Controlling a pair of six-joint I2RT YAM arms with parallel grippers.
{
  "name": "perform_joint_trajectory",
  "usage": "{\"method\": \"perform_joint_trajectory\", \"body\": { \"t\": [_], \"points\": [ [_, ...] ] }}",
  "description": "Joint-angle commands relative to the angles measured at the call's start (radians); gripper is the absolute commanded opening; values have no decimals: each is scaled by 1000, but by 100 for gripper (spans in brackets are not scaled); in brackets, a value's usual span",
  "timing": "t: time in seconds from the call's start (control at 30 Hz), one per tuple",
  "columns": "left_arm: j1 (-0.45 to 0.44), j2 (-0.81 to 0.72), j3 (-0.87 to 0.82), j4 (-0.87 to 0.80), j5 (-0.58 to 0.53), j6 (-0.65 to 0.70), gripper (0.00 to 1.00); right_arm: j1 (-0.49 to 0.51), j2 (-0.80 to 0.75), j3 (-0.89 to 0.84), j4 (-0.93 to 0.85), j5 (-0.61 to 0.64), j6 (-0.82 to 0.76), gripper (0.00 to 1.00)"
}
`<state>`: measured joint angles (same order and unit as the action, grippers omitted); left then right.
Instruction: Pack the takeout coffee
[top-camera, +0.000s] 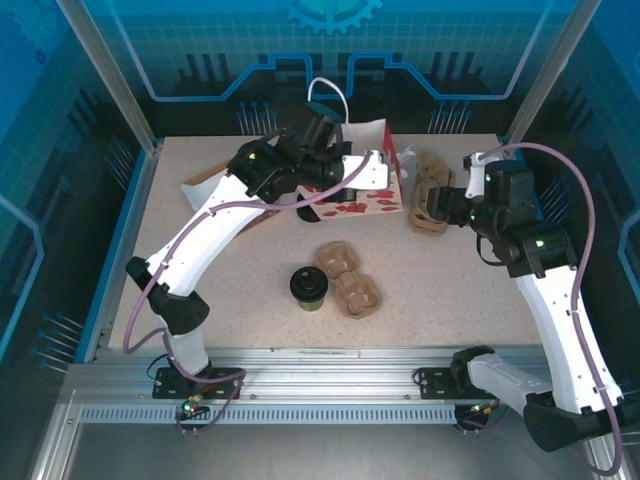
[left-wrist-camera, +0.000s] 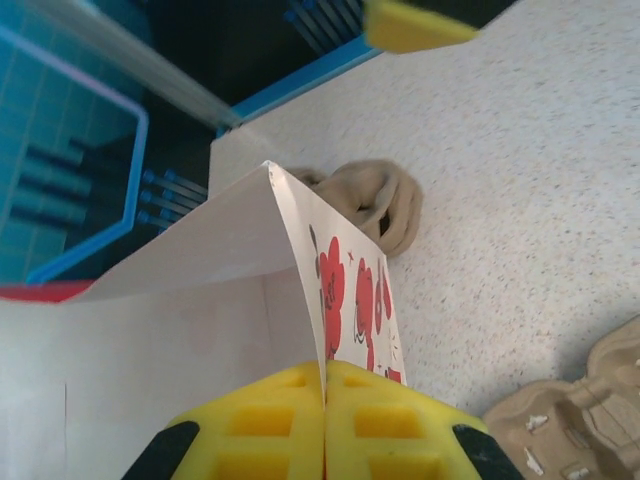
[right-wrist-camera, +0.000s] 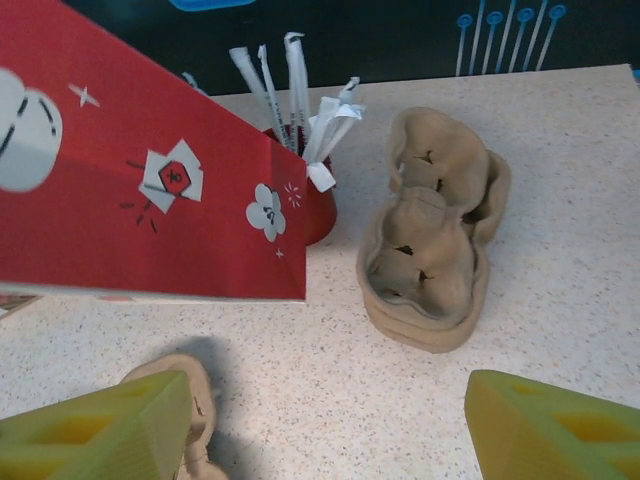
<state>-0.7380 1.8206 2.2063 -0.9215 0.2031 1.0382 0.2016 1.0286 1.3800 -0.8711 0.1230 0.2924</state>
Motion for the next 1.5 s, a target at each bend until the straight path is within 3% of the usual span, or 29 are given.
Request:
{"method": "perform_joint_trajectory", "body": {
  "t": [0.0, 0.13, 0.27, 0.53, 0.93, 1.47],
  "points": [
    [-27, 17, 57, -28, 116, 99, 0, -21, 17, 51, -55, 7, 18, 74],
    [-58, 23, 73, -58, 65, 115, 0, -25, 39, 78, -62, -3, 13, 74],
    [-58, -49, 5, 29, 1, 122, 0, -25, 54, 77, -54, -45, 14, 74],
    [-68, -164, -113, 68, 201, 169, 0, -32, 68, 113, -60, -9, 3, 74],
    [-96, -21, -66, 12, 235, 314, 0, -78, 106, 350, -99, 153, -23, 74],
    [-104, 181, 8, -16, 275, 495, 0, -80, 179, 384, -108, 130, -42, 74]
  ]
}}
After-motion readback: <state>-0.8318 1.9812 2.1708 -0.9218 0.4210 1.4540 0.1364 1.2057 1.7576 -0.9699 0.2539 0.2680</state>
